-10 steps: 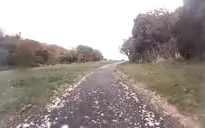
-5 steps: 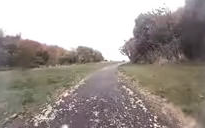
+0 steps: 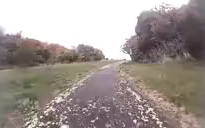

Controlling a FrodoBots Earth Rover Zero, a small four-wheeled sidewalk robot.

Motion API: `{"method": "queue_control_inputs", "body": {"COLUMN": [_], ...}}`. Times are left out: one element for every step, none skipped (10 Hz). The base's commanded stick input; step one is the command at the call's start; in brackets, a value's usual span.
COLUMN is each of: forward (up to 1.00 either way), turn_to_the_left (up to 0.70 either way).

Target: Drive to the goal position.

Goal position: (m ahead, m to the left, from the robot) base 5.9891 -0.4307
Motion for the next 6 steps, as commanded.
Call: {"method": "queue_control_inputs", "body": {"forward": [0.85, 0.85, 0.85, 0.85, 0.85, 1.00], "turn_to_the_left": [0.00, 0.00, 0.00, 0.00, 0.00, -0.07]}}
